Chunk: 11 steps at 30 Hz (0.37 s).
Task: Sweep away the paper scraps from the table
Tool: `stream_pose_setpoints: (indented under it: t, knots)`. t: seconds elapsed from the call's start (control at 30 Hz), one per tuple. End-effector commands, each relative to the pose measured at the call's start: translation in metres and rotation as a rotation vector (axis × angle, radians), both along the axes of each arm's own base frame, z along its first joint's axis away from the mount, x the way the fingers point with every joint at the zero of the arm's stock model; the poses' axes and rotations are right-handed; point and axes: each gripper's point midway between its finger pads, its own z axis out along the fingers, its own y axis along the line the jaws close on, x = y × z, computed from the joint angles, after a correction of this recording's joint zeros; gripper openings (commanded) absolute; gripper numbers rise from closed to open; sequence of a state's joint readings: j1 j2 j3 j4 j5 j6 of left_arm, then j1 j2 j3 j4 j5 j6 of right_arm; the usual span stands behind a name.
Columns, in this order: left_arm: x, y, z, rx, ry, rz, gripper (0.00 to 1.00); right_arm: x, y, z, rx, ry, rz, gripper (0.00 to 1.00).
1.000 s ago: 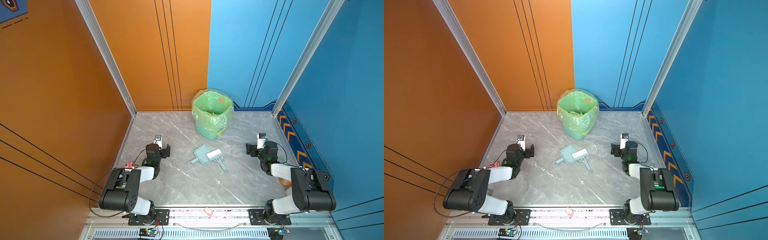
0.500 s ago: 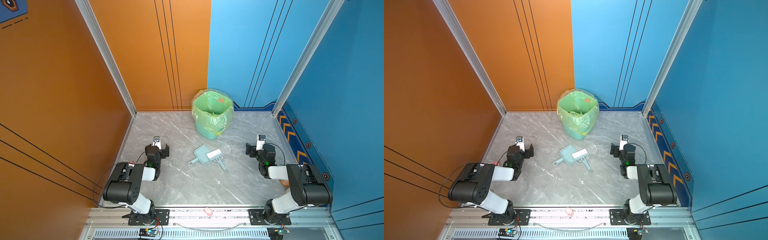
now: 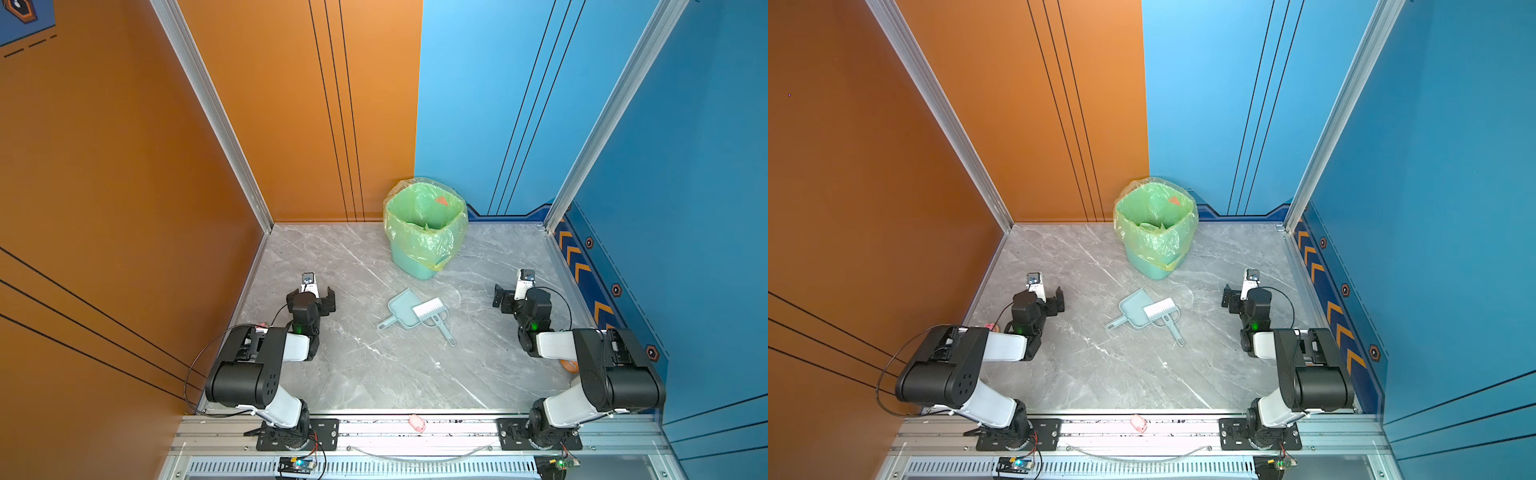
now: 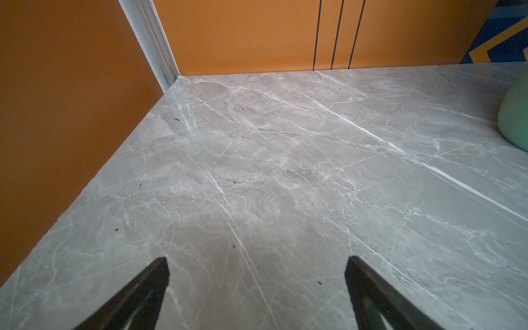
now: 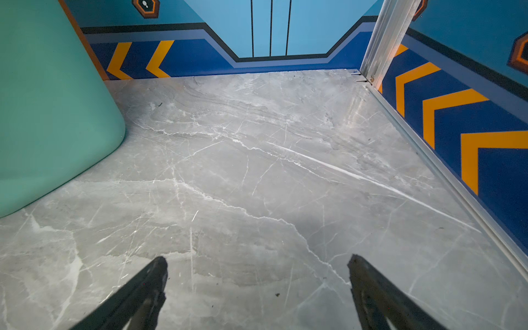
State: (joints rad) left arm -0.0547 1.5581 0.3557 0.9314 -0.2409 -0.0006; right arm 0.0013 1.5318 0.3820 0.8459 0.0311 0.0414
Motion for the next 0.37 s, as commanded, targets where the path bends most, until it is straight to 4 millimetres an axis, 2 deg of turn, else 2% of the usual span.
stream_pose_setpoints:
  t: [0.0, 0.33]
  knots:
    - [0.0032, 0.0013, 0.0052, 0.011, -0.013, 0.02, 0.98, 0.0016, -0.0008, 0.0033, 0.002, -0.012, -0.015, 1.0]
    - [0.0047, 0.0024, 0.0053, 0.002, -0.014, 0.017, 0.98, 0.0014, -0.0006, 0.0033, 0.0, -0.012, -0.016, 1.0]
